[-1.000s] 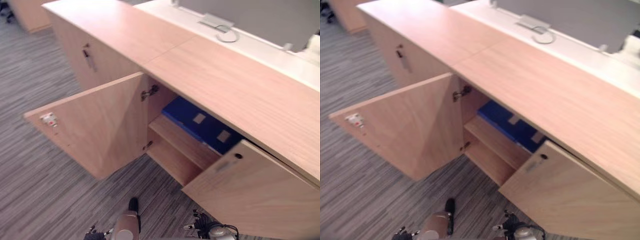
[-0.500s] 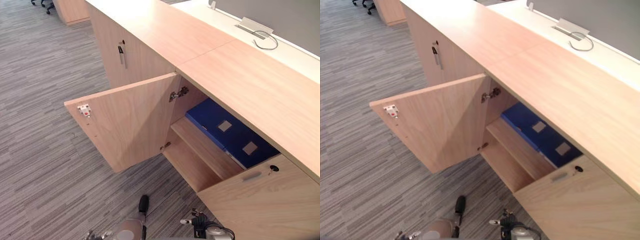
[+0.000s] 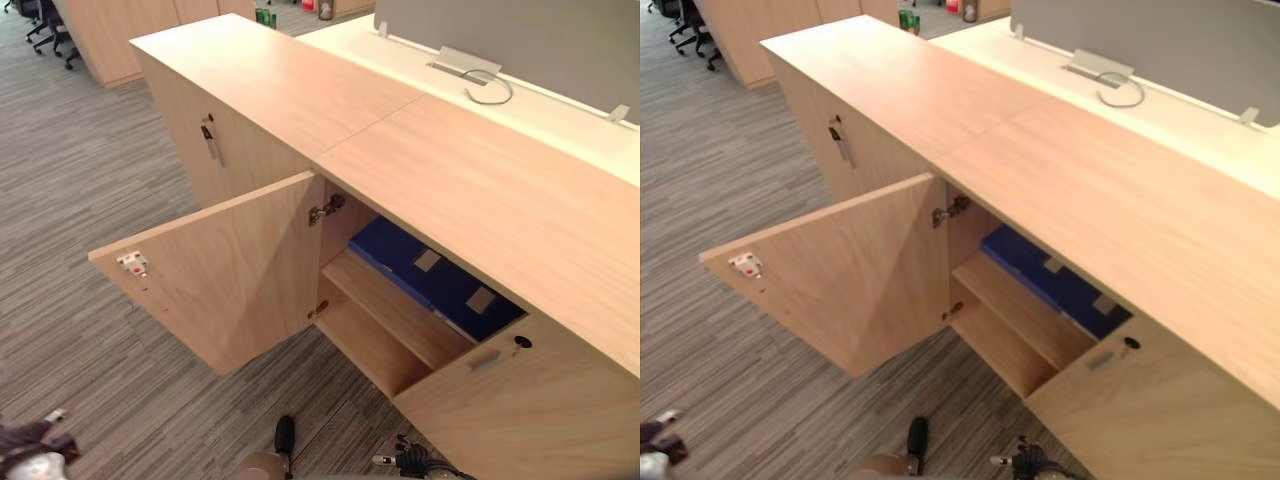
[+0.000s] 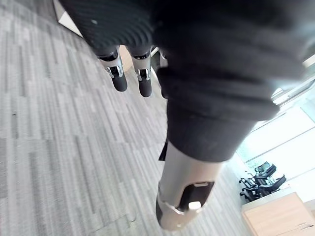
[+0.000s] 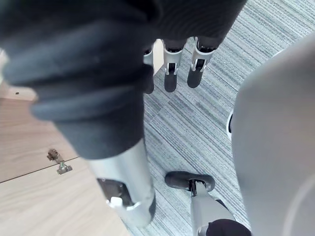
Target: Walk over to the cabinet, pick up the folder, carry it to the office cabinet, place the folder inside the office cabinet, then close the office cabinet door
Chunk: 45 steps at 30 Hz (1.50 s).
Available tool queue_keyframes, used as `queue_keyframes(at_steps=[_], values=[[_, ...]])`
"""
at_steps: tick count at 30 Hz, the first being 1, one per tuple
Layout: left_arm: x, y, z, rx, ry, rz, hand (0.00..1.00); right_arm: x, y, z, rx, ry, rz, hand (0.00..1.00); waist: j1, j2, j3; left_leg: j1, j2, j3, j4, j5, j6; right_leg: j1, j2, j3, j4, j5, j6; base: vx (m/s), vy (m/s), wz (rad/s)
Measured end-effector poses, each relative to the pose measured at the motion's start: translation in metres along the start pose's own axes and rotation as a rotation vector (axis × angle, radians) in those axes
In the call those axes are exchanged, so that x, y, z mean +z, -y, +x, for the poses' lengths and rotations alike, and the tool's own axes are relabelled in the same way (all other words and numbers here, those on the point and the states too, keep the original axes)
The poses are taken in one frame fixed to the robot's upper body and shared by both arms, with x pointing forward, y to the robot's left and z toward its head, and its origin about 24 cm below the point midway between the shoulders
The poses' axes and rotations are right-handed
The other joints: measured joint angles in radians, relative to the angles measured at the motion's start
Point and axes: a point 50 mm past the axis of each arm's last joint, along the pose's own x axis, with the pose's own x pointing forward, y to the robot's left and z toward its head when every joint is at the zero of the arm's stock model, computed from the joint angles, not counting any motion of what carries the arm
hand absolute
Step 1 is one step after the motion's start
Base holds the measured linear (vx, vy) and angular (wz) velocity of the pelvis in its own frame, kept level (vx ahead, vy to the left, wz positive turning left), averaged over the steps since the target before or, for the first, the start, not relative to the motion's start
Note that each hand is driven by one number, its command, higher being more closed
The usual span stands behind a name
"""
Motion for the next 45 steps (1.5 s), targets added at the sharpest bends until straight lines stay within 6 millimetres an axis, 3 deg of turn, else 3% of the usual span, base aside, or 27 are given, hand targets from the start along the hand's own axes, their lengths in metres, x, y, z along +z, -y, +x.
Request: queue_keyframes(at_steps=[3,7,16,20,24,32,37,39,41,42,43,44,45], values=[[0.027,-0.008,0.024,0.006,-0.004,0.021,0.0,-0.003,0.004,-0.001,-0.006,-0.009,0.037,0.0,0.0,0.001,-0.001,0.008,0.02,0.009,0.0,-0.006,-0.009,-0.007,0.011,0.007,0.013,0.007,-0.004,-0.01,-0.035,-0.17],[0.054,0.018,0.031,-0.107,0.043,0.105,0.0,-0.005,0.005,-0.001,-0.006,-0.01,0.074,0.0,-0.001,0.003,-0.001,0.017,0.027,0.01,0.0,-0.011,-0.015,-0.013,0.011,0.009,0.038,0.006,-0.004,0.0,-0.015,-0.04],[0.052,0.07,0.02,-0.342,0.043,0.267,0.0,-0.009,0.006,-0.001,-0.014,-0.021,0.151,0.0,-0.008,-0.008,-0.009,0.033,0.028,0.019,0.001,-0.011,-0.025,-0.015,0.007,0.034,0.057,0.006,-0.004,0.03,-0.011,-0.02],[0.07,0.106,0.009,-0.43,0.088,0.232,0.0,-0.013,0.006,-0.001,-0.015,-0.041,0.152,0.0,-0.003,-0.011,-0.023,0.033,0.028,0.006,0.005,-0.008,-0.028,-0.012,0.01,0.033,0.064,0.006,-0.004,0.05,-0.04,0.11],[0.102,0.142,-0.006,-0.498,0.183,0.236,0.0,-0.011,0.005,0.0,-0.018,-0.046,0.15,0.0,-0.011,-0.009,-0.024,0.034,0.03,0.004,0.006,0.002,-0.038,-0.012,0.016,0.032,0.067,0.007,-0.004,0.03,-0.05,0.02],[0.101,0.165,-0.023,-0.542,0.222,0.31,0.0,-0.011,0.011,-0.001,-0.042,-0.045,0.176,0.0,-0.011,0.018,-0.02,0.02,0.049,-0.007,0.0,0.015,-0.047,-0.017,0.026,0.032,0.061,0.013,0.007,-0.04,-0.049,0.05],[0.092,0.188,-0.047,-0.624,0.286,0.361,0.0,-0.011,0.015,-0.001,-0.051,-0.042,0.169,0.0,-0.012,0.036,-0.019,-0.013,0.04,0.003,0.0,0.008,-0.039,-0.017,0.029,0.03,0.007,0.013,0.017,-0.15,-0.005,0.11],[0.088,0.194,-0.054,-0.649,0.289,0.36,0.0,-0.011,0.016,-0.001,-0.05,-0.042,0.165,0.0,-0.012,0.035,-0.019,-0.027,0.032,0.004,0.0,0.008,-0.04,-0.017,0.03,0.03,-0.018,0.01,0.037,-0.11,0.012,0.07],[0.075,0.203,-0.068,-0.692,0.287,0.366,0.0,-0.008,0.025,-0.002,-0.067,-0.031,0.136,0.0,-0.024,0.047,-0.019,-0.055,0.008,0.014,0.0,0.003,-0.045,-0.018,0.014,0.026,-0.073,-0.013,0.084,-0.17,0.058,0.09],[0.07,0.205,-0.074,-0.705,0.292,0.38,0.0,-0.007,0.027,-0.002,-0.072,-0.026,0.127,0.0,-0.026,0.047,-0.02,-0.059,0.001,0.022,0.002,-0.018,-0.06,-0.02,0.004,0.022,-0.082,-0.01,0.081,-0.12,0.095,0.07],[0.058,0.208,-0.085,-0.734,0.307,0.413,0.0,-0.011,0.028,-0.003,-0.078,-0.037,0.123,0.0,-0.021,0.031,-0.019,-0.057,-0.014,0.06,0.052,0.01,0.0,-0.021,-0.023,0.021,-0.081,-0.003,0.075,0.0,0.089,0.0],[0.047,0.208,-0.098,-0.773,0.34,0.447,0.0,-0.015,0.035,-0.004,-0.096,-0.043,0.118,0.0,-0.023,0.06,-0.037,-0.014,-0.009,0.063,-0.001,0.032,-0.004,-0.023,-0.017,0.027,-0.08,-0.005,0.079,0.05,0.073,0.12],[0.045,0.21,-0.107,-0.801,0.373,0.461,0.0,-0.015,0.036,-0.005,-0.1,-0.044,0.117,0.0,-0.03,0.06,-0.038,-0.024,-0.014,0.057,-0.001,0.036,-0.001,-0.024,-0.016,0.028,-0.079,-0.004,0.079,0.05,0.104,0.2]])
